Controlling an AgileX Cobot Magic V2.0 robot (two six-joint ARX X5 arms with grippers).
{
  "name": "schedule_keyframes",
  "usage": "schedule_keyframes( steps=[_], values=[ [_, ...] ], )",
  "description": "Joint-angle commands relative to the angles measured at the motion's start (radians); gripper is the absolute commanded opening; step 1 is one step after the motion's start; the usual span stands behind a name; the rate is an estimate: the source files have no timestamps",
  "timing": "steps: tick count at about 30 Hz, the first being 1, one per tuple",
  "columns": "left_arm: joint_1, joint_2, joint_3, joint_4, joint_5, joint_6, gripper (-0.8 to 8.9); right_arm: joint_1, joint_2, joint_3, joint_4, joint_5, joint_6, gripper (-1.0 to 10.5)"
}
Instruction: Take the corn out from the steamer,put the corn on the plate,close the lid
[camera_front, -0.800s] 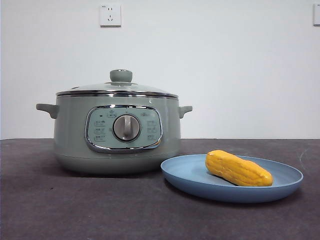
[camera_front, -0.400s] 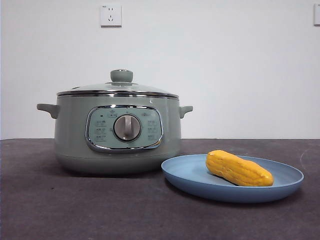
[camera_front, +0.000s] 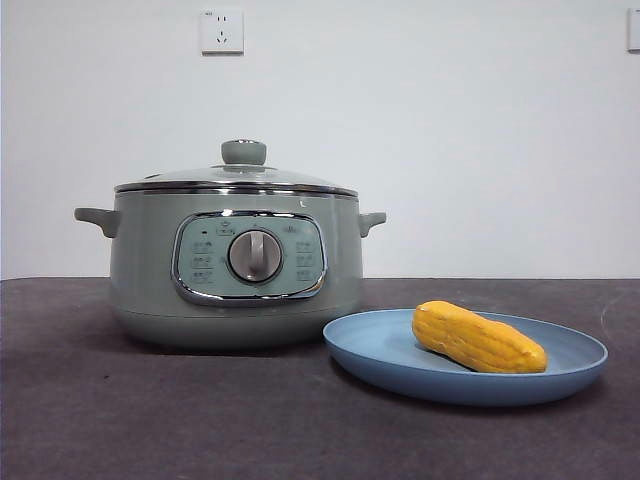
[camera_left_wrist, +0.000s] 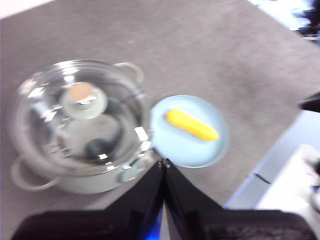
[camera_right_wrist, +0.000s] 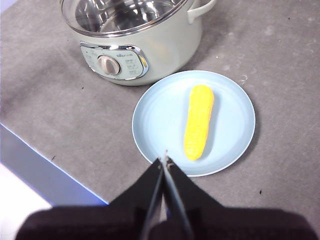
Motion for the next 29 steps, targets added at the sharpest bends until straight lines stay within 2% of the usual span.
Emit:
schedule_keyframes(
  steps=[1, 6, 10, 14, 19, 23, 29],
  values=[
    [0.045, -0.021, -0.003, 0.058, -0.024, 0.046, -0.03, 0.002, -0.001, -0.009, 0.005, 0.003, -0.003, 0.0],
    [0.138, -0.106, -0.047, 0.235, -0.016, 0.076, -0.03, 0.002, -0.001, -0.009, 0.005, 0.003, -0.003, 0.0],
    [0.2, -0.232, -0.208, 0.433, -0.013, 0.093, -0.03, 0.002, -0.001, -0.009, 0.005, 0.003, -0.003, 0.0],
    [0.293, -0.412, -0.509, 0.694, -0.025, 0.094, -0.03, 0.002, -0.001, -0.009, 0.005, 0.003, -0.003, 0.0],
    [0.406, -0.617, -0.879, 0.94, -0.027, 0.097, -0.03, 0.002, -0.001, -0.009, 0.005, 0.003, -0.003, 0.0],
    [0.453, -0.764, -1.126, 1.043, -0.07, 0.1, -0.03, 0.002, -0.001, -0.009, 0.005, 0.003, -0.003, 0.0],
    [0.465, -0.945, -1.406, 1.087, -0.149, 0.099, -0.03, 0.002, -0.001, -0.009, 0.005, 0.003, -0.003, 0.0]
  ],
)
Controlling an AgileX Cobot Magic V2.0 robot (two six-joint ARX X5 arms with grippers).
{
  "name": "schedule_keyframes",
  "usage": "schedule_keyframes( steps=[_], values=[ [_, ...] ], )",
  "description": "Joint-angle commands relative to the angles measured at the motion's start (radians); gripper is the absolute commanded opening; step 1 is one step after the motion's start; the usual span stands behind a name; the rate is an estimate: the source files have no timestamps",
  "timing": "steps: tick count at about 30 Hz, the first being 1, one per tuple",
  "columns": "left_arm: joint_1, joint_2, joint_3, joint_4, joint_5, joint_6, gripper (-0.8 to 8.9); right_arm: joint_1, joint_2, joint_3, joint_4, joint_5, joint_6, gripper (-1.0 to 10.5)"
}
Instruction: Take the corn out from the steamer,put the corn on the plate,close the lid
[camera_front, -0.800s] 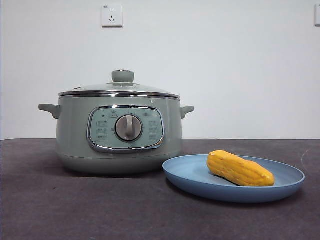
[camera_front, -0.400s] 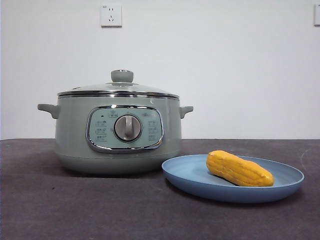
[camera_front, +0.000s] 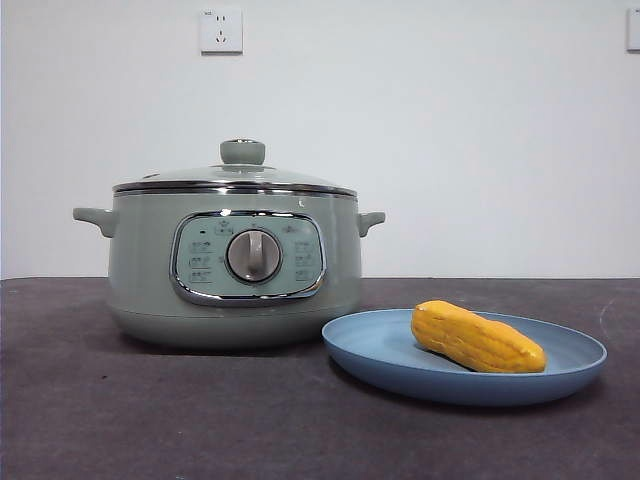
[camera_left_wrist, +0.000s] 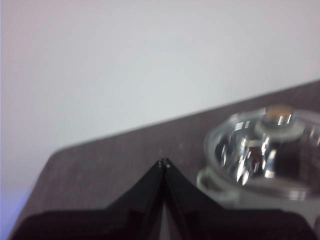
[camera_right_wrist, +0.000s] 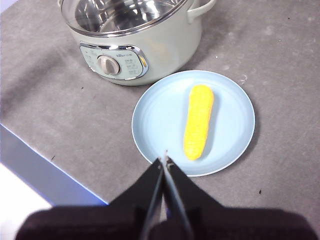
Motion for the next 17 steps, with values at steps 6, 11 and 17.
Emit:
schedule_keyframes(
  steps=[6, 11, 17],
  values=[
    [0.004, -0.159, -0.28, 0.039, -0.073, 0.0, -0.03, 0.002, -0.001, -0.009, 0.005, 0.003, -0.003, 0.0],
    [0.004, -0.227, -0.415, 0.104, -0.079, -0.027, -0.03, 0.002, -0.001, -0.009, 0.005, 0.003, -0.003, 0.0],
    [0.003, -0.316, -0.534, 0.13, -0.079, -0.092, -0.03, 0.002, -0.001, -0.009, 0.005, 0.003, -0.003, 0.0]
  ],
)
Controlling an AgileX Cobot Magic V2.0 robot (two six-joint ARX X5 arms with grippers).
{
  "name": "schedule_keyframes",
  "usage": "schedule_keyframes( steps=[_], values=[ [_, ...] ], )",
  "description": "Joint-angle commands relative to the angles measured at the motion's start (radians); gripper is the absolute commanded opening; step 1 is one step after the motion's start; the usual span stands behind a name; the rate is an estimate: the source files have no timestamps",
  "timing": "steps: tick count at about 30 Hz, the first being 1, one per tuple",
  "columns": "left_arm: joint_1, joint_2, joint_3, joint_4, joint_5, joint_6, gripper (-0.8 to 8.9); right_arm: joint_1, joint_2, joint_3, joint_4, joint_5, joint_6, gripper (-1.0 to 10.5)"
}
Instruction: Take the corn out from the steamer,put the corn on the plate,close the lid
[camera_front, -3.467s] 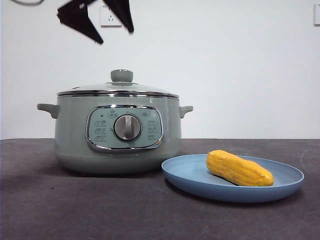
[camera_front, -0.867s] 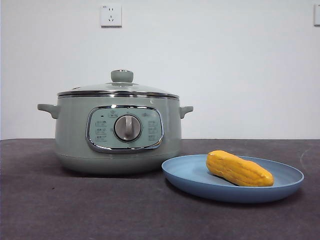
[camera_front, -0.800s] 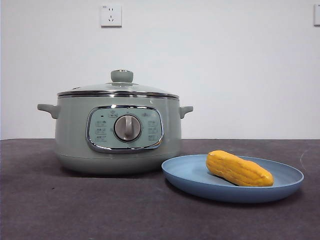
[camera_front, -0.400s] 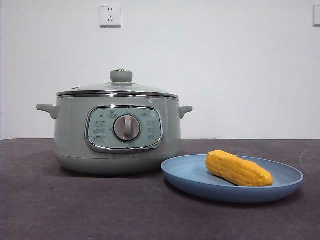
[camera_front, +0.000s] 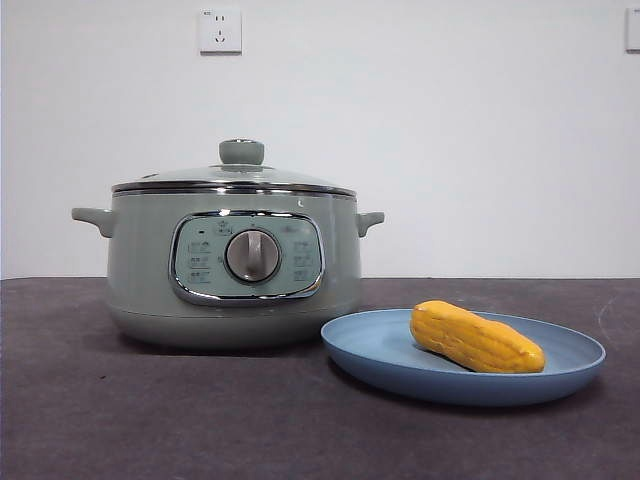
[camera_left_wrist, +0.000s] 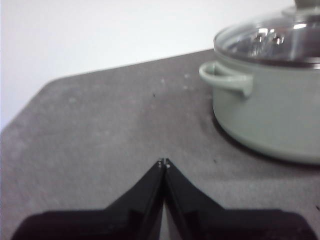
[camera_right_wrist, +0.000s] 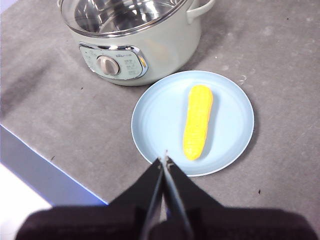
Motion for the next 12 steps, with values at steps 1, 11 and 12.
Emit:
schedule_keyframes(
  steps=[1, 11, 12],
  values=[
    [0.002, -0.039, -0.037, -0.007, -0.002, -0.056, -0.03, 0.002, -0.001, -0.009, 0.006, 0.003, -0.003, 0.0],
    [0.003, -0.052, -0.037, -0.028, 0.0, -0.071, -0.03, 0.002, -0.001, -0.009, 0.005, 0.003, -0.003, 0.0],
    [0.003, -0.052, -0.037, -0.029, -0.002, -0.071, -0.03, 0.002, -0.001, -0.009, 0.005, 0.003, -0.003, 0.0]
  ],
)
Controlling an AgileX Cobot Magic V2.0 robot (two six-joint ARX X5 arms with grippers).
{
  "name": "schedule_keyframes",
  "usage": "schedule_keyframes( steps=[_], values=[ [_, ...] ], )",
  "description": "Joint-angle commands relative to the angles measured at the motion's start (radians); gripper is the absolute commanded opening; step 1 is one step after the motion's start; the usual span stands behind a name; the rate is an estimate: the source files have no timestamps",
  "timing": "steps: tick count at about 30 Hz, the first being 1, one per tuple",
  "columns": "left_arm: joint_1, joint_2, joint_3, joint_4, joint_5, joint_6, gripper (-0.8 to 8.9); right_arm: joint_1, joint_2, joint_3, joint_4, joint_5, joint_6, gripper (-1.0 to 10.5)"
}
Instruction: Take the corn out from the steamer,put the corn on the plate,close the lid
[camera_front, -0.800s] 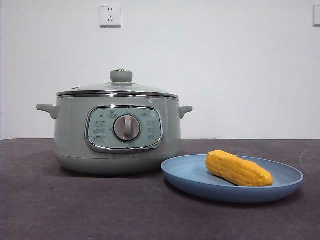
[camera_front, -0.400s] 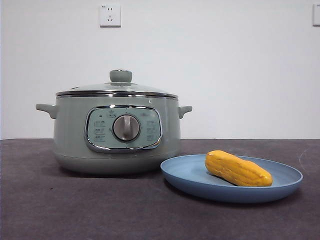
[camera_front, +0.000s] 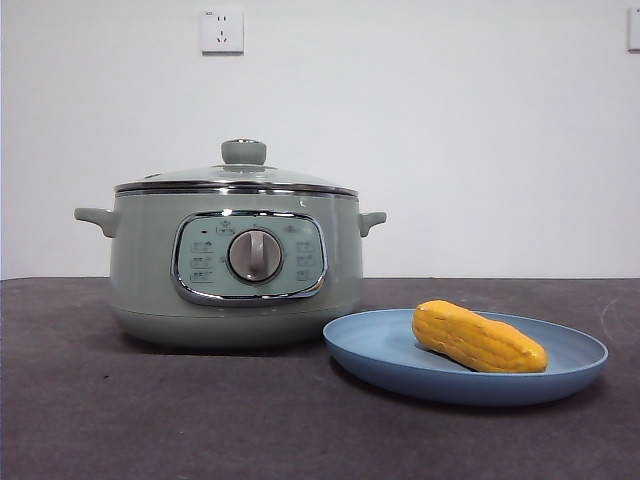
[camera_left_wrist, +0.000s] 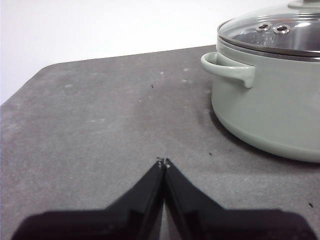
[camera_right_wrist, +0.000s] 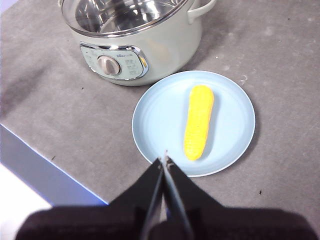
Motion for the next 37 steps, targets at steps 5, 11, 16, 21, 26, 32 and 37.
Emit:
schedule_keyframes(
  steps=[5, 11, 16, 21, 26, 32, 37],
  values=[
    [0.002, -0.002, -0.014, 0.005, 0.0, -0.011, -0.03, 0.002, -0.001, -0.009, 0.005, 0.002, -0.003, 0.0],
    [0.002, -0.002, -0.014, 0.005, 0.0, -0.011, -0.03, 0.002, -0.001, -0.009, 0.005, 0.003, -0.003, 0.0],
    [0.002, -0.002, -0.014, 0.005, 0.0, -0.011, -0.03, 0.002, -0.001, -0.009, 0.006, 0.003, -0.003, 0.0],
    [0.002, -0.002, -0.014, 0.005, 0.0, -0.011, -0.03, -0.014, -0.018, -0.009, 0.023, 0.024, -0.051, 0.0],
    [0.002, -0.002, -0.014, 0.005, -0.001, -0.011, -0.03, -0.136, -0.117, -0.05, 0.202, 0.045, -0.049, 0.0],
    [0.002, -0.002, -0.014, 0.005, -0.001, -0.011, -0.03, -0.272, -0.263, -0.285, 0.541, 0.056, -0.011, 0.0],
    [0.002, -0.002, -0.014, 0.005, 0.0, -0.011, -0.03, -0.329, -0.382, -0.55, 0.771, 0.062, 0.043, 0.0]
  ],
)
